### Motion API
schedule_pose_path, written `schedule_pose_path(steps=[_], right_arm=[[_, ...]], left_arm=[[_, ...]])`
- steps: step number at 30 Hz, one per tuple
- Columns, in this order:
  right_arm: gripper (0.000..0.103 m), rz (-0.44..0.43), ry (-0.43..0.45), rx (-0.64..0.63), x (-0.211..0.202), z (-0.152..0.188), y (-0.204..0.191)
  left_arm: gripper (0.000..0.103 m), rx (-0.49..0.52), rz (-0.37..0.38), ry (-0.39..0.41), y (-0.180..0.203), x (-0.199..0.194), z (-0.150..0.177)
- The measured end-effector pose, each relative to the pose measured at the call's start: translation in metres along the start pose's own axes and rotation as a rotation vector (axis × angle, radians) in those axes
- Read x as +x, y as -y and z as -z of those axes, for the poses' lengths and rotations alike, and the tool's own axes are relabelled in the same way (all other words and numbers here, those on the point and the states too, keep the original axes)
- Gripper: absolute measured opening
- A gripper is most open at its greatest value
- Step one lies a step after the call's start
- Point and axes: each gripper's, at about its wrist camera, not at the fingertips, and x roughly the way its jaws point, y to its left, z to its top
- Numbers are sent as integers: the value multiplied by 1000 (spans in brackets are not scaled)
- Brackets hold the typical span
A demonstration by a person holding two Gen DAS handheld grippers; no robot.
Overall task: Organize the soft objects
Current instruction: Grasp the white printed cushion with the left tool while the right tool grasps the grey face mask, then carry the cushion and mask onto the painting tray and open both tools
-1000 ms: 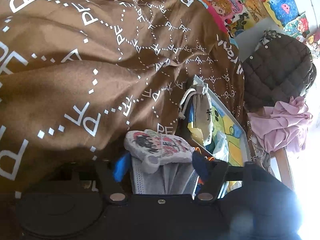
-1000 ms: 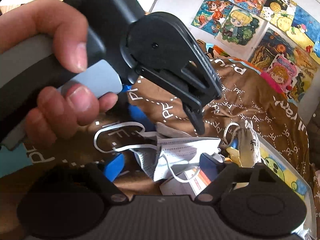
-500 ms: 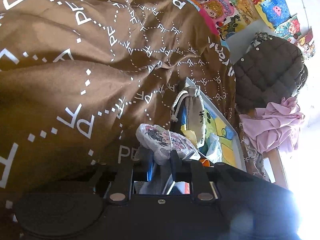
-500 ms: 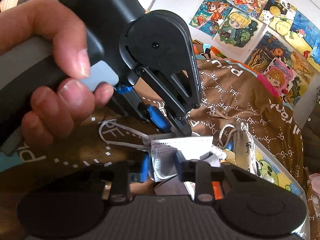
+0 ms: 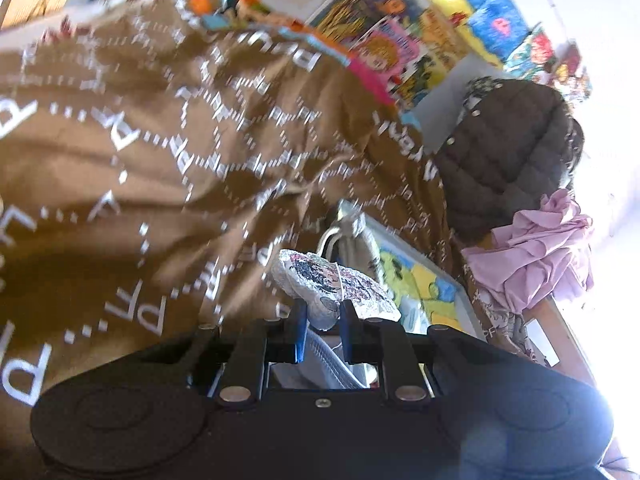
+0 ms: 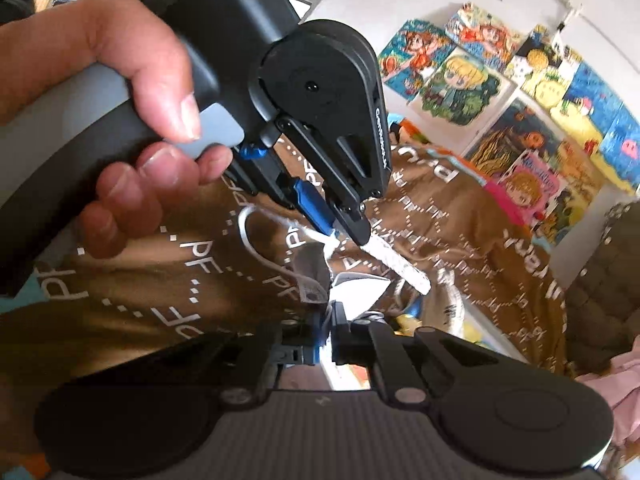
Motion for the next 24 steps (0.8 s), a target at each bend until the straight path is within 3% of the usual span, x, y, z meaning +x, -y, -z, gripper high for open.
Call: schedule_pose_path(steps=[8, 14, 19, 24], right_arm=[[4, 94, 24, 14, -16, 0, 24], [4, 153, 16, 147, -17, 1, 69], [4, 220, -4, 246, -7, 11, 111], [4, 292, -46, 387, 7, 39, 163]], left_arm=[[18, 144, 2, 122, 29, -23, -1], [18, 168, -15, 161, 49, -26, -5], [18, 246, 41, 201, 90, 5, -8], [18, 288, 71, 176, 114, 59, -5]])
